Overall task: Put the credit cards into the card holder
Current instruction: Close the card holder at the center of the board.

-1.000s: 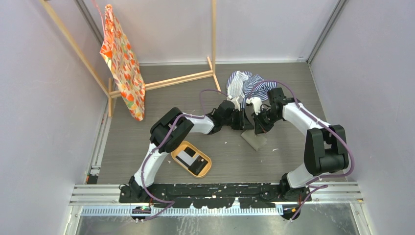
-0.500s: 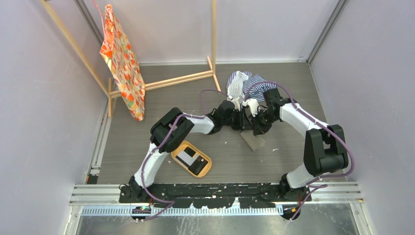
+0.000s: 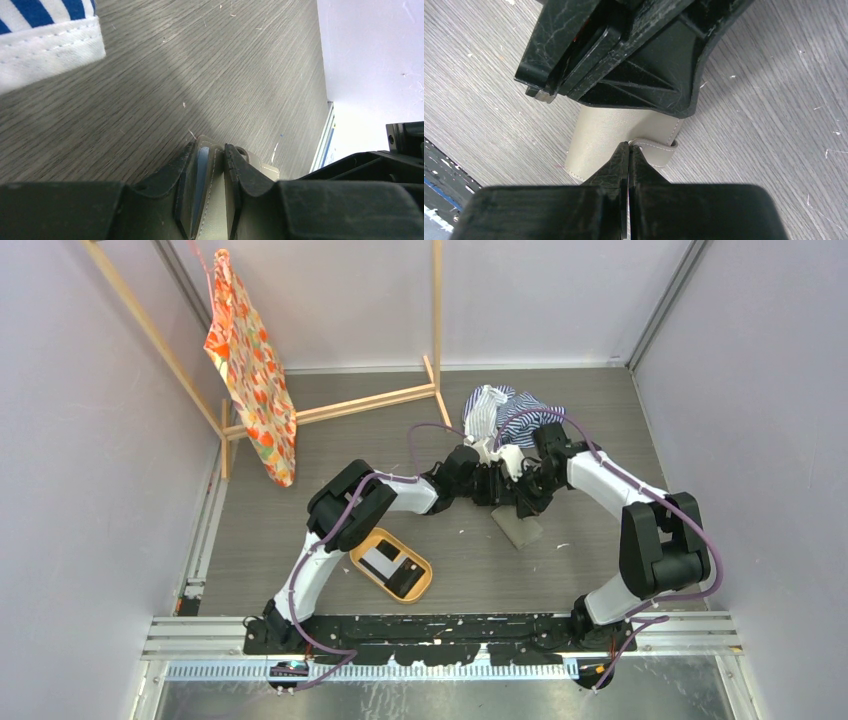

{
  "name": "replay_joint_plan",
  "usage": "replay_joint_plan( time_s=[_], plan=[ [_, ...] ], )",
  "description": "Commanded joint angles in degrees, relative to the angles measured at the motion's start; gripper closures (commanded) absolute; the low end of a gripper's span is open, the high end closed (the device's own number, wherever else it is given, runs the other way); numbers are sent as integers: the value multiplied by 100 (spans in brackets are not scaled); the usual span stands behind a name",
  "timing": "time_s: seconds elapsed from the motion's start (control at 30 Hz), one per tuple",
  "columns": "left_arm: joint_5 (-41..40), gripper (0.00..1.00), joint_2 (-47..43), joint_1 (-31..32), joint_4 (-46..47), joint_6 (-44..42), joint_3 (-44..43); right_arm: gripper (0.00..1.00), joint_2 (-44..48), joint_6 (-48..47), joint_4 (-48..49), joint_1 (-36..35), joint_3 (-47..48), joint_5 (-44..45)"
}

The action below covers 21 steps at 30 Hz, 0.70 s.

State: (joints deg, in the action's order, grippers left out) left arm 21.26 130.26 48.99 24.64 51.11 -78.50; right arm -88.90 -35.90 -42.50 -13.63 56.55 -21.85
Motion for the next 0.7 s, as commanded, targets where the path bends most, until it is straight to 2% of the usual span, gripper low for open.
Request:
replay_joint_plan(
  time_s=[0.0, 0.67],
  plan=[
    [-123, 75, 613, 119, -1542, -339, 423, 99, 3, -33, -127, -108, 21, -62],
    [-96, 75, 608, 119, -1489, -312, 456, 99, -272, -13, -158, -530, -38, 589]
  ],
)
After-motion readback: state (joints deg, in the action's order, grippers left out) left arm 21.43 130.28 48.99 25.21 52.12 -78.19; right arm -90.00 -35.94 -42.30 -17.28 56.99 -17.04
